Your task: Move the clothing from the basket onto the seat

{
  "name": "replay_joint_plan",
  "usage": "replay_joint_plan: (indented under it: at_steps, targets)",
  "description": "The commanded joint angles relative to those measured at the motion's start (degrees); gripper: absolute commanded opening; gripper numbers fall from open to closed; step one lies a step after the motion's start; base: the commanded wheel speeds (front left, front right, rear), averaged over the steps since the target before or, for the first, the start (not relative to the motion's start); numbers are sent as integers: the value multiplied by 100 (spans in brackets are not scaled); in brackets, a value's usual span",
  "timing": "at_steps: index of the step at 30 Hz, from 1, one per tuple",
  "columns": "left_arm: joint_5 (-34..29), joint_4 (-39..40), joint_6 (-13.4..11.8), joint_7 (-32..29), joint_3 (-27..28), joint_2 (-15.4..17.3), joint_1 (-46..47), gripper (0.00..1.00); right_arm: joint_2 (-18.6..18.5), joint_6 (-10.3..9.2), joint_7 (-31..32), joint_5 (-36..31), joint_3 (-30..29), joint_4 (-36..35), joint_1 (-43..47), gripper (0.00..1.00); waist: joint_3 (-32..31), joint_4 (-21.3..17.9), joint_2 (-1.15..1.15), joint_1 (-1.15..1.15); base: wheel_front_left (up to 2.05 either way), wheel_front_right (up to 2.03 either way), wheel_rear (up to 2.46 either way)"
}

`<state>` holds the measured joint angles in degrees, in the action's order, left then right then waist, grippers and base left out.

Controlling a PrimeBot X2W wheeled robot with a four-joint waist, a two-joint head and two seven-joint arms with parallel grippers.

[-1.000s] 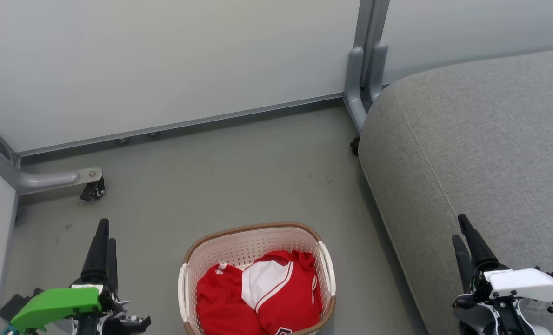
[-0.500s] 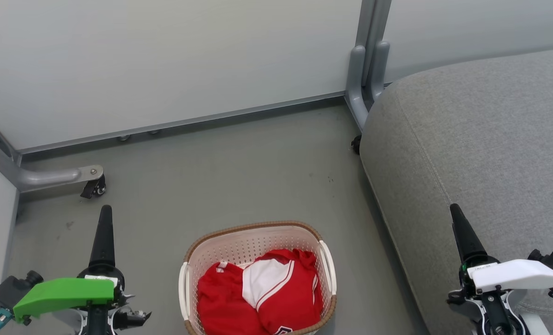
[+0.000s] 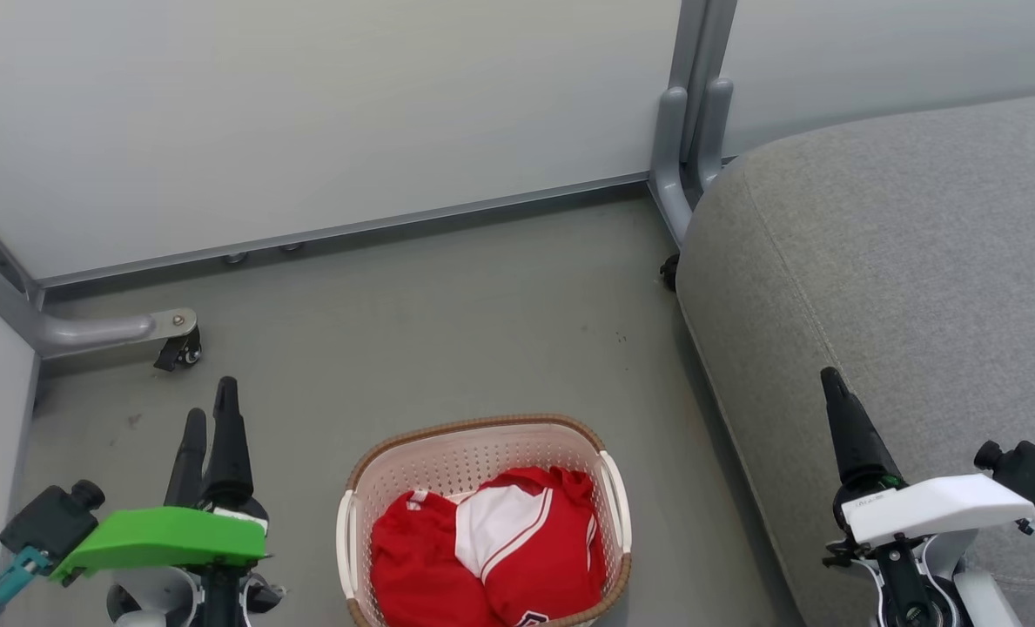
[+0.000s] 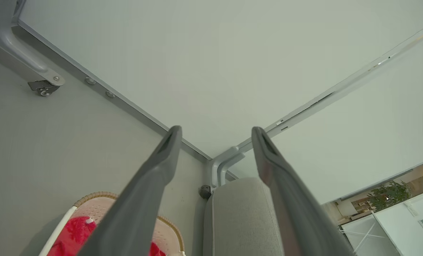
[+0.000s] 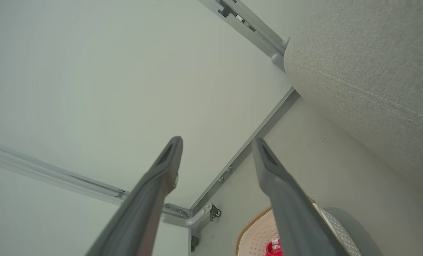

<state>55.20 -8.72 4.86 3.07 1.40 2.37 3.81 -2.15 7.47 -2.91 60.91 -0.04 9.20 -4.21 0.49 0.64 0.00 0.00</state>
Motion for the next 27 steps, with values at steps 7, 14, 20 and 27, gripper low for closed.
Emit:
replay_joint_plan:
  at_steps: [7, 14, 20, 27]
  targets:
    - [-955, -120, -195, 173, -201, 42, 5, 100, -47, 2, -185, -779, 127, -134, -103, 100, -11, 12, 0, 0, 0, 0, 0]
    - [-1533, -222, -269, 296, -318, 61, 26, 100, -53, 2, -312, -1421, 221, -129, -81, 100, -12, 27, 0, 0, 0, 0, 0]
    - [-2051, -329, -304, 396, -467, 118, 47, 100, -57, 2, -408, -1926, 273, -78, -85, 100, -8, 42, 0, 0, 0, 0, 0]
    - [-2529, -396, -393, 506, -570, 150, 81, 100, -61, 2, -520, -2499, 295, 9, -98, 100, -9, 68, 0, 0, 0, 0, 0]
